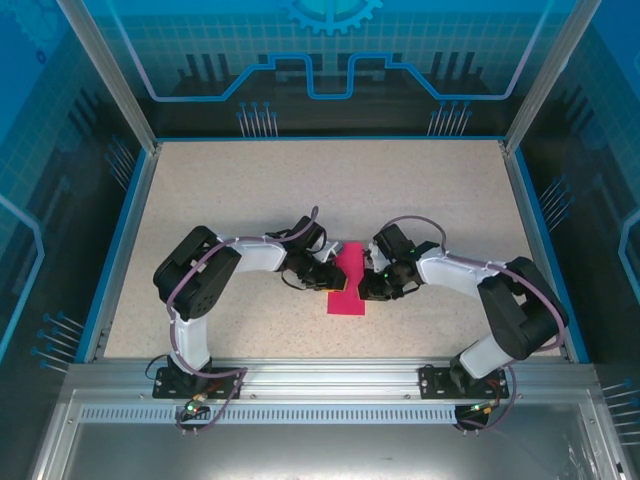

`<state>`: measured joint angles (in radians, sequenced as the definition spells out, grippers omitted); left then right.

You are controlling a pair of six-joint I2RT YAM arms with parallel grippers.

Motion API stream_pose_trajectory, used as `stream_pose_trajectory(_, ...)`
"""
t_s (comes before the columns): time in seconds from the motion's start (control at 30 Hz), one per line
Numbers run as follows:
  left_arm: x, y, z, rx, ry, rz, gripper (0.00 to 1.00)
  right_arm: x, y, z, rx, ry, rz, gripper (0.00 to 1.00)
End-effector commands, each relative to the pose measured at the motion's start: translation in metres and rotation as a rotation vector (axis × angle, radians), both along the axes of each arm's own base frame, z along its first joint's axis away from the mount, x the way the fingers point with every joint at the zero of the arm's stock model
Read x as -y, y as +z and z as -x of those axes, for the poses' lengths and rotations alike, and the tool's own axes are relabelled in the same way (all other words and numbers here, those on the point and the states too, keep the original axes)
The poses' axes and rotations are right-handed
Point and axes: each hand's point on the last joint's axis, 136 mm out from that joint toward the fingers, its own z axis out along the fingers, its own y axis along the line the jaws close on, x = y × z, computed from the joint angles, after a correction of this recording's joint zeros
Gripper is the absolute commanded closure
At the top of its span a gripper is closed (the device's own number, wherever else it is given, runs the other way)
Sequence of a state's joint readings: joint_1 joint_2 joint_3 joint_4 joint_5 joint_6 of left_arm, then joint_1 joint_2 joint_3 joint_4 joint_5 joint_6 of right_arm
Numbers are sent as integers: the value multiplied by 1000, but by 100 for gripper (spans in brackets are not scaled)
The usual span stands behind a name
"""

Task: Fold a paper plane with a square sheet of paper (fold left side to right side)
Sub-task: Hold the square sheet of paper at the center of the table, then first fold the square sheet of paper in half at the center of the table.

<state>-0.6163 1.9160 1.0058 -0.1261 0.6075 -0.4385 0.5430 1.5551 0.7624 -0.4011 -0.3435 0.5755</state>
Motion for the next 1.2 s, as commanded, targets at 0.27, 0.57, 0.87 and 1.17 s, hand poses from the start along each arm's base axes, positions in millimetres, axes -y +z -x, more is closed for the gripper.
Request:
stream_pose_trajectory(0.27, 1, 5, 3, -26, 3, -50, 73, 19, -34, 18, -112, -7, 150, 90)
stream_pose_trajectory(0.57, 7, 17, -24, 23, 12, -54, 69, 36, -48, 27, -153, -7, 248, 90)
stream_pose_trajectory(0.87, 3, 3, -43, 42, 36, -87, 69, 40, -52, 29, -161, 0, 276, 90)
stream_pose_trajectory(1.17, -9, -6, -54, 69, 51, -99, 69, 46, -53, 33, -170, 27, 311, 90)
